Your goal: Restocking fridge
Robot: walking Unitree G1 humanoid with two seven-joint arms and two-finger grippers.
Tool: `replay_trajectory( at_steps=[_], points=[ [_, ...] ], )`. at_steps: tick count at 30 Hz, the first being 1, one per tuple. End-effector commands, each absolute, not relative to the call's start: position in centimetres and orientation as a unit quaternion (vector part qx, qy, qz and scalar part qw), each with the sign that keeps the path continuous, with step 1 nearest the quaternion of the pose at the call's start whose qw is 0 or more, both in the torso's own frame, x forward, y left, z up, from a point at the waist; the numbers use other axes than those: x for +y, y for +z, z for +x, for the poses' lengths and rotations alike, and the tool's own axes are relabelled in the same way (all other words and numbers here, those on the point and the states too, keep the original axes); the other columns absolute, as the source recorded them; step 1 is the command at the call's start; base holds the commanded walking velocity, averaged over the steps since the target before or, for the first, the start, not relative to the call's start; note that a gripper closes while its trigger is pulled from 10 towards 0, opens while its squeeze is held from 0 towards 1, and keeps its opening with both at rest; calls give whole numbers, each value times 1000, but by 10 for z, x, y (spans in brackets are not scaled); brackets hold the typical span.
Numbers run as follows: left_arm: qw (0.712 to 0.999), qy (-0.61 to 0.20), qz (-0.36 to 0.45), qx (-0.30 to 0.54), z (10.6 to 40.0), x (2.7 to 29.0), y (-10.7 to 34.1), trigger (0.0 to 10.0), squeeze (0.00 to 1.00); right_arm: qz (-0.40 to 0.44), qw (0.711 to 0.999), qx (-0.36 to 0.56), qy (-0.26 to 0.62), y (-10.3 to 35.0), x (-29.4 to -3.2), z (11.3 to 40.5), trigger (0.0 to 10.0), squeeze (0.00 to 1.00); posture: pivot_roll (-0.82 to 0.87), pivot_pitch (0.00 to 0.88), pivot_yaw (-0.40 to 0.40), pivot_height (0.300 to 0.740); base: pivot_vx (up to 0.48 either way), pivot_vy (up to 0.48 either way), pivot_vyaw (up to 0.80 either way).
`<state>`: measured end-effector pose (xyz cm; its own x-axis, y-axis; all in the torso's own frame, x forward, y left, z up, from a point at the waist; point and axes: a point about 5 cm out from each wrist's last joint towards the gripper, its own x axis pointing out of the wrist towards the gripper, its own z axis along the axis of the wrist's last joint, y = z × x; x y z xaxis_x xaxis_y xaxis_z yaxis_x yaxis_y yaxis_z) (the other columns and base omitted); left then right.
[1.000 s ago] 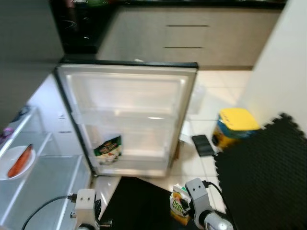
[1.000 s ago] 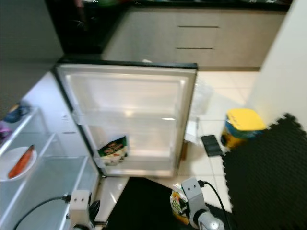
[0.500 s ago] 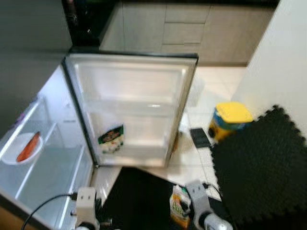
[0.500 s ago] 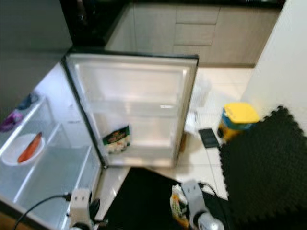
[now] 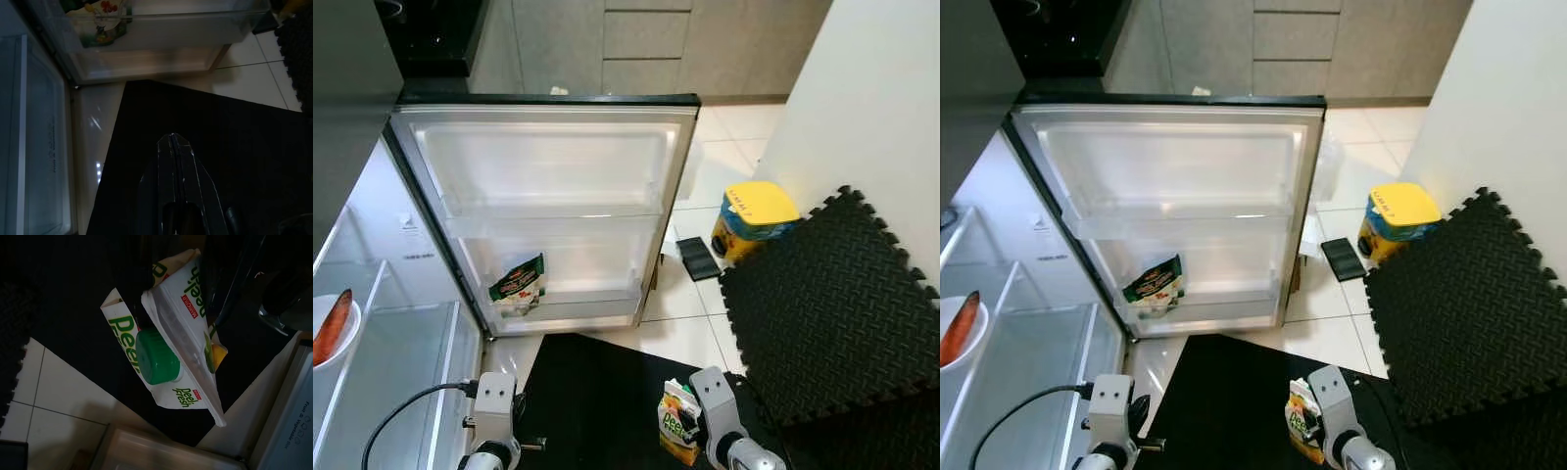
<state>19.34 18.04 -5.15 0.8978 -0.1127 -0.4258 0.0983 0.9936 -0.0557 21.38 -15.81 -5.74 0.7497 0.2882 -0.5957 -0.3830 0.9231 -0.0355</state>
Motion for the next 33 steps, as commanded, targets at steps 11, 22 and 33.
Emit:
replay_trajectory(
  at_steps=[11,22,33],
  points=[
    [972,-50,-11,230,188,181,-55,10000,0,-78,933,306,175,-59,-161,211,10000,0,-55,81,-51,729,0,0,0],
    [973,-50,-11,226,189,181,-54,10000,0,-79,932,306,175,-59,-162,211,10000,0,-57,83,-53,729,256,0,0],
    [972,-50,-11,227,188,181,-54,10000,0,-79,932,307,176,-59,-161,210,10000,0,-56,84,-52,729,306,0,0]
  ],
)
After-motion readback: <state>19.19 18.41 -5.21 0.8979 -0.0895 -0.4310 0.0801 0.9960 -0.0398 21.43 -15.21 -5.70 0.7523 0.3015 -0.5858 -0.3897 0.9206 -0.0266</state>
